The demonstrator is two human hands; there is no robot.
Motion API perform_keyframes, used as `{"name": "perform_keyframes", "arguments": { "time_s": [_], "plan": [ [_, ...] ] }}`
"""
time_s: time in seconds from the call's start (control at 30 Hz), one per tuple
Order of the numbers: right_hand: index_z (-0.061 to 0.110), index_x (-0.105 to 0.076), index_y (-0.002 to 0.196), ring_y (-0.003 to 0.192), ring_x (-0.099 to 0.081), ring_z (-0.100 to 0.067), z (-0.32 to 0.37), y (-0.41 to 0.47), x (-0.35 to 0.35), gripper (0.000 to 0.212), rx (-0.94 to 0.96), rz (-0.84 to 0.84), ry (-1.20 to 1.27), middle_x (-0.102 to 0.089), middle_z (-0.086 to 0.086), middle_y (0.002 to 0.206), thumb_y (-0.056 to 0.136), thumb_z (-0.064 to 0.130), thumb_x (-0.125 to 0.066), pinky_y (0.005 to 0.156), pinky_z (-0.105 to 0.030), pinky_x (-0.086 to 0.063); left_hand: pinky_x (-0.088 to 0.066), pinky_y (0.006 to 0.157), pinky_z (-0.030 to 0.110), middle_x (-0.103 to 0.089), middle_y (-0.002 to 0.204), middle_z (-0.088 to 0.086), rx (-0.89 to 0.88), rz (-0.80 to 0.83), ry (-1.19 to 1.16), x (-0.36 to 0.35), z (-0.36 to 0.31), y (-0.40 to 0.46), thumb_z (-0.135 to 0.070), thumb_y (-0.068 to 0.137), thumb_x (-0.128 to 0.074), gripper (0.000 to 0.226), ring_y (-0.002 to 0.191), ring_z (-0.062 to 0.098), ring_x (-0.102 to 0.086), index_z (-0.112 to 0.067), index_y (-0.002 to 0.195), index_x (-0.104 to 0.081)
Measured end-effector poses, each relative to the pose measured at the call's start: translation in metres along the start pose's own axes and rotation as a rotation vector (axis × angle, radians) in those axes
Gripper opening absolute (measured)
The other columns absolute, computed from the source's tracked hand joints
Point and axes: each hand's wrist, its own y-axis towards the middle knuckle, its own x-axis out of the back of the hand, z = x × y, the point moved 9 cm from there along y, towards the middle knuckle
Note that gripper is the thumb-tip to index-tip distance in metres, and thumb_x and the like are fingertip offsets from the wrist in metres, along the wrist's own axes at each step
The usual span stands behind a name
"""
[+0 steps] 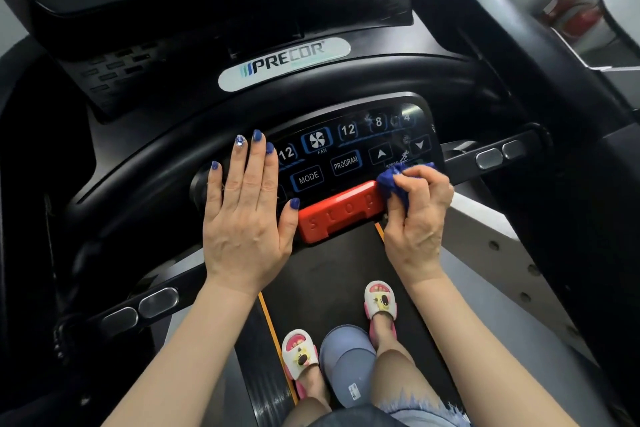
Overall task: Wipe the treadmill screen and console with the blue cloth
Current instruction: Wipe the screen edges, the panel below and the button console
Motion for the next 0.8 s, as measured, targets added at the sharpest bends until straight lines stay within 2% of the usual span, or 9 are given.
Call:
{"name": "perform_keyframes", "arguments": {
  "time_s": [0.13, 0.3, 0.4, 0.5, 0.6, 0.7, 0.8],
  "plan": [
    [0.013, -0.054, 0.107, 0.107, -0.042, -0.025, -0.003, 0.002, -0.007, 0.018, -0.06, -0.046, -0.028, -0.052, -0.02, 0.115, 0.09, 0.009, -0.055, 0.093, -0.045, -0.041, -0.009, 0.125, 0.047, -0.024, 0.162, 0.017, -0.005, -0.005, 0.009, -0.002, 0.0, 0.0, -0.038, 0.105, -0.037, 0.062, 0.152, 0.028, -0.016, -0.001, 0.154, -0.029],
    [0.014, -0.053, 0.109, 0.109, -0.043, -0.025, -0.008, -0.017, 0.001, 0.017, 0.004, -0.011, -0.039, -0.047, -0.012, 0.118, 0.093, 0.011, -0.055, 0.095, -0.046, -0.043, -0.01, 0.125, 0.047, -0.024, 0.162, 0.017, -0.005, -0.002, 0.015, -0.002, -0.001, -0.001, -0.039, 0.105, -0.038, 0.063, 0.152, 0.028, -0.016, -0.001, 0.154, -0.029],
    [0.011, -0.054, 0.106, 0.106, -0.043, -0.025, -0.013, 0.004, 0.001, 0.016, -0.077, -0.083, -0.05, -0.05, -0.018, 0.115, 0.09, 0.009, -0.057, 0.09, -0.051, -0.044, -0.01, 0.125, 0.047, -0.023, 0.162, 0.016, -0.004, -0.007, 0.018, -0.002, 0.0, 0.0, -0.039, 0.105, -0.038, 0.062, 0.152, 0.027, -0.015, -0.001, 0.154, -0.029],
    [0.011, -0.055, 0.11, 0.112, -0.044, -0.026, -0.011, -0.001, -0.001, 0.018, -0.126, -0.091, -0.016, -0.05, -0.02, 0.121, 0.092, 0.013, -0.058, 0.097, -0.048, -0.043, -0.01, 0.125, 0.047, -0.024, 0.162, 0.017, -0.016, -0.01, 0.003, 0.0, 0.0, 0.0, -0.037, 0.105, -0.04, 0.061, 0.152, 0.028, -0.017, 0.0, 0.153, -0.03],
    [0.006, -0.062, 0.113, 0.119, -0.046, -0.031, -0.009, -0.01, 0.006, 0.024, -0.034, -0.036, -0.02, -0.051, -0.022, 0.126, 0.095, 0.023, -0.058, 0.102, -0.047, -0.042, -0.013, 0.124, 0.049, -0.026, 0.161, 0.017, -0.029, -0.02, -0.069, 0.006, 0.003, -0.001, -0.03, 0.103, -0.043, 0.058, 0.151, 0.031, -0.021, 0.0, 0.152, -0.033],
    [0.003, -0.068, 0.103, 0.109, -0.048, -0.03, -0.011, 0.002, 0.014, 0.02, 0.013, -0.057, -0.053, -0.054, -0.021, 0.117, 0.09, 0.017, -0.064, 0.092, -0.046, -0.045, -0.014, 0.124, 0.05, -0.028, 0.161, 0.017, -0.001, -0.041, -0.038, 0.008, 0.01, -0.001, -0.028, 0.103, -0.043, 0.057, 0.151, 0.03, -0.021, -0.001, 0.152, -0.034],
    [0.008, -0.058, 0.104, 0.101, -0.043, -0.025, -0.01, 0.004, 0.007, 0.017, 0.059, -0.051, -0.079, -0.046, -0.012, 0.113, 0.089, 0.014, -0.06, 0.085, -0.047, -0.045, -0.017, 0.123, 0.05, -0.029, 0.16, 0.017, 0.004, -0.059, 0.006, 0.005, 0.009, -0.001, -0.032, 0.105, -0.039, 0.057, 0.15, 0.03, -0.024, 0.0, 0.152, -0.034]
  ]
}}
